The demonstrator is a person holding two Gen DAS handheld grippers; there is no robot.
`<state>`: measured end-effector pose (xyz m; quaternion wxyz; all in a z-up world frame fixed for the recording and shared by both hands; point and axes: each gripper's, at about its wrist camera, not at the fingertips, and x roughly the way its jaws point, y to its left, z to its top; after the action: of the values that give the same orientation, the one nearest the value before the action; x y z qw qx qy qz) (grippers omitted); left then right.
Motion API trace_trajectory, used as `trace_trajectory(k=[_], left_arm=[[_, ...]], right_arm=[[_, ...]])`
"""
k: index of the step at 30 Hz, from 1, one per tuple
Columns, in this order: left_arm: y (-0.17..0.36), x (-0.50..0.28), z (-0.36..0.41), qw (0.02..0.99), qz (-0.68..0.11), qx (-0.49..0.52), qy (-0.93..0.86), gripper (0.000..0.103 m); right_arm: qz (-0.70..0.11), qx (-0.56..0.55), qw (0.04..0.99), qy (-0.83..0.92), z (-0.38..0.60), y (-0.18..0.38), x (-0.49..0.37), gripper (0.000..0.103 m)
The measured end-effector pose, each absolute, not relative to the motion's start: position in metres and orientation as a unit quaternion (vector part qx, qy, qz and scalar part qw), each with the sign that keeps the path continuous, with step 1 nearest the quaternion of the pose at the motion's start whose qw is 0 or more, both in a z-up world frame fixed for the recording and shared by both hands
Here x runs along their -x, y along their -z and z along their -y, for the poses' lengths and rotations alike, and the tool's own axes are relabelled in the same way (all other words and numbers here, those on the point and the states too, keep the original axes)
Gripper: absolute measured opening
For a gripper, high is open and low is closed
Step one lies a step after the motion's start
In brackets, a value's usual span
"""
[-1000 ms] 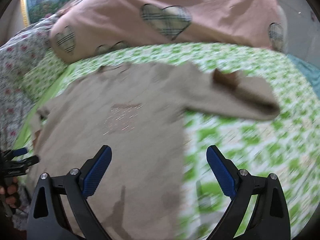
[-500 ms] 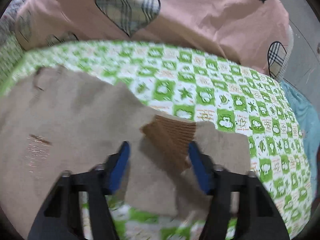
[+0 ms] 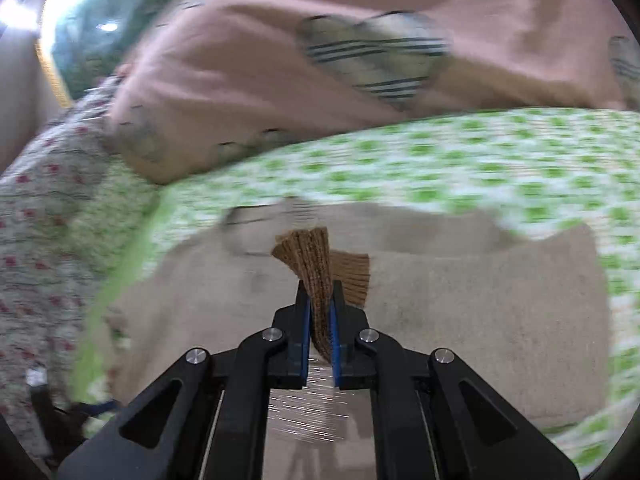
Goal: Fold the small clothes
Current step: 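Grasp the brown cuff of the sleeve with the right gripper, then carry the cuff across the sweater body with the right gripper and release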
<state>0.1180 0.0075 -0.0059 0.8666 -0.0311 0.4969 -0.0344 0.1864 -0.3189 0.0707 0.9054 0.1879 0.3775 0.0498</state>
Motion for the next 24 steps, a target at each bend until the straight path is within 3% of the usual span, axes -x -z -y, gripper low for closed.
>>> trace_trajectory(k=[15,18,19,21,24], left_arm=[[-0.006,-0.118,-0.034,0.876,-0.472,0.068,0.074,0.095],[-0.003,-0.135,-0.037,0.872,-0.475,0.084,0.080,0.095],[-0.002,-0.142,-0.038,0.870,-0.477,0.092,0.085,0.095],[0.000,-0.157,-0.038,0.864,-0.481,0.111,0.099,0.095],[0.008,-0.186,-0.037,0.851,-0.490,0.145,0.120,0.095]], right_arm=[[-0.427,-0.253,0.843,-0.207,0.125,-0.013,-0.274,0.009],[-0.454,-0.266,0.822,-0.219,0.122,0.004,-0.283,0.020],[-0.464,-0.272,0.813,-0.221,0.125,0.008,-0.284,0.036],[-0.463,-0.285,0.810,-0.222,0.135,0.008,-0.277,0.054],[-0.435,-0.294,0.824,-0.210,0.161,-0.010,-0.253,0.055]])
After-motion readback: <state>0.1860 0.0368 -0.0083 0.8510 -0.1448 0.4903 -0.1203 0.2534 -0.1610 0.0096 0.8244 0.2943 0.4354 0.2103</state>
